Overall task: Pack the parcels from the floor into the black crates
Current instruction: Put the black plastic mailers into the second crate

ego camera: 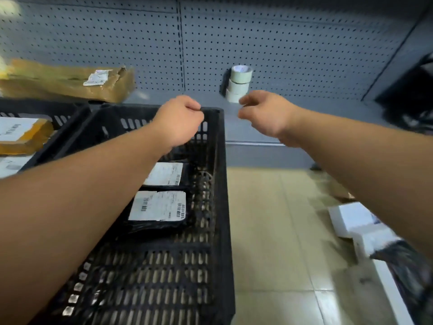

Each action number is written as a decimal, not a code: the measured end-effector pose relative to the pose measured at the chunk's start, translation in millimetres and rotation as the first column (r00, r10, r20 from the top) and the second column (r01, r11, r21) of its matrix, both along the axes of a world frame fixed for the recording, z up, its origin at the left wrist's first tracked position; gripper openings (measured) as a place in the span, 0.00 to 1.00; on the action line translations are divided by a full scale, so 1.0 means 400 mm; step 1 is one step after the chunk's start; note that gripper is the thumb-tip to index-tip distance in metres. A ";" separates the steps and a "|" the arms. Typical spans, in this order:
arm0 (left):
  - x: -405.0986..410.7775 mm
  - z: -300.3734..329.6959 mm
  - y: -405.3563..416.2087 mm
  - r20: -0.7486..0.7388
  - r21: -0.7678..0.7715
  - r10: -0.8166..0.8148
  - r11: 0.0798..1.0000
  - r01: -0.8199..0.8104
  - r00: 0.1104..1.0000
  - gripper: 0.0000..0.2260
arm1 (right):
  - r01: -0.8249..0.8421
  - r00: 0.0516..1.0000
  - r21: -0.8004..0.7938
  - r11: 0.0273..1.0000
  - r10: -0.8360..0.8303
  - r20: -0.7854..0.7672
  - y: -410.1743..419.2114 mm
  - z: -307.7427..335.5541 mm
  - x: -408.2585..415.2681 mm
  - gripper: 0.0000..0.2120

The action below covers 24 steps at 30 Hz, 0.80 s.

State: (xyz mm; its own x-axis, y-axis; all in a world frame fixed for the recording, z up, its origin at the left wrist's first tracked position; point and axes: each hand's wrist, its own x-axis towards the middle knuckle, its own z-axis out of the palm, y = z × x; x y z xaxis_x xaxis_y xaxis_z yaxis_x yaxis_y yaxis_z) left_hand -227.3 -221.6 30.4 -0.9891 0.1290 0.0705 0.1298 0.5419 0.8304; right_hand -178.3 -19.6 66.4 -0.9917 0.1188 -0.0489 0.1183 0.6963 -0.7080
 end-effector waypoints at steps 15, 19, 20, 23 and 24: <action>0.224 -0.072 0.466 0.211 -0.142 -0.361 0.908 0.394 0.908 0.16 | 0.499 0.831 -0.080 0.863 -0.451 0.326 0.698 -0.210 0.332 0.30; 0.273 -0.130 0.557 0.291 -0.197 -0.380 0.874 0.444 0.878 0.17 | 0.627 0.746 -0.075 0.776 -0.570 0.345 0.822 -0.244 0.395 0.31; 0.284 -0.144 0.580 0.320 -0.197 -0.379 0.870 0.452 0.868 0.17 | 0.654 0.722 -0.062 0.754 -0.598 0.347 0.853 -0.251 0.406 0.32; 0.313 -0.186 0.649 0.401 -0.212 -0.370 0.852 0.478 0.838 0.18 | 0.697 0.677 -0.044 0.716 -0.636 0.370 0.929 -0.269 0.437 0.32; 0.323 -0.203 0.673 0.425 -0.213 -0.371 0.845 0.490 0.826 0.18 | 0.702 0.674 -0.051 0.710 -0.641 0.368 0.951 -0.277 0.445 0.31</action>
State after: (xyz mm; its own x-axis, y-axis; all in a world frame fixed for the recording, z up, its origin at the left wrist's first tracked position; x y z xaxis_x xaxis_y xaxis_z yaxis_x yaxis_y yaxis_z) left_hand -98.2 47.6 -50.9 -0.7733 0.5031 -0.3859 0.1400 0.7290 0.6700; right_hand -0.4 360.6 -44.2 -0.5736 0.7053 -0.4166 0.7310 0.2112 -0.6489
